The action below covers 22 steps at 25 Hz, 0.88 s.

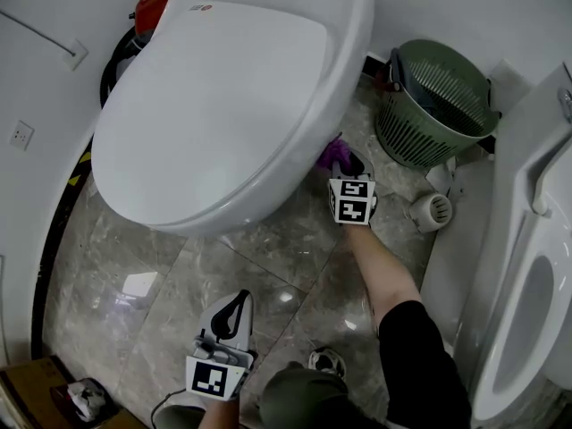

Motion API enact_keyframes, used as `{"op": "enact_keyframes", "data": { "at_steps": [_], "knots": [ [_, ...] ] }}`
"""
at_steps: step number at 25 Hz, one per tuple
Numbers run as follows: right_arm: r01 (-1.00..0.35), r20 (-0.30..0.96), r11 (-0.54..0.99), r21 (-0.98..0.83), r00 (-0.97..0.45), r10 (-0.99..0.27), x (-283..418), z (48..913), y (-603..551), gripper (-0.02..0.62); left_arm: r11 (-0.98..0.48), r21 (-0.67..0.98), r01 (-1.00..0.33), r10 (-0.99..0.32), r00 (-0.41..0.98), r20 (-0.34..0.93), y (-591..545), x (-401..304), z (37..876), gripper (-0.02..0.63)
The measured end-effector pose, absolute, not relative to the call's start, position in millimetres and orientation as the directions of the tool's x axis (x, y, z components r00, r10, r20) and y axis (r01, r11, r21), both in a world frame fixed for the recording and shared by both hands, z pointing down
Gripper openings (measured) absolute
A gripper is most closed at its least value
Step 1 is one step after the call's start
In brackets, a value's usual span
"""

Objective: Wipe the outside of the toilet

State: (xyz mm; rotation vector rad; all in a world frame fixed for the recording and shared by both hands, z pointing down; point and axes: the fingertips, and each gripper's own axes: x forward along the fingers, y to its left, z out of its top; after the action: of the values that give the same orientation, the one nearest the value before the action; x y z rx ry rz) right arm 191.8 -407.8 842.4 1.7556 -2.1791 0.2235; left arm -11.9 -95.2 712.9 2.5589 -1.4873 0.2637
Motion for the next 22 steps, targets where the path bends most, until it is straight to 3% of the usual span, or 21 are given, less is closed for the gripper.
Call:
{"op": "enact_keyframes", "data": {
  "at_steps": [9,22],
  "knots": [
    [-0.990,0.405,0.061,0.130,-0.003,-0.914,246.5,826.9,-458.1,0.091,-0.487,0.061,-0.872,-0.839,0.485,0.247,-94.5,-13.6,719.8,0.003],
    [-0.992,0.344,0.043,-0.119,-0.082,-0.935,218.9,823.3,-326.9,0.091,-0.488,0.053,-0.871,-0.851,0.488,0.191,-84.6,-49.7,705.5,0.003]
  ]
}}
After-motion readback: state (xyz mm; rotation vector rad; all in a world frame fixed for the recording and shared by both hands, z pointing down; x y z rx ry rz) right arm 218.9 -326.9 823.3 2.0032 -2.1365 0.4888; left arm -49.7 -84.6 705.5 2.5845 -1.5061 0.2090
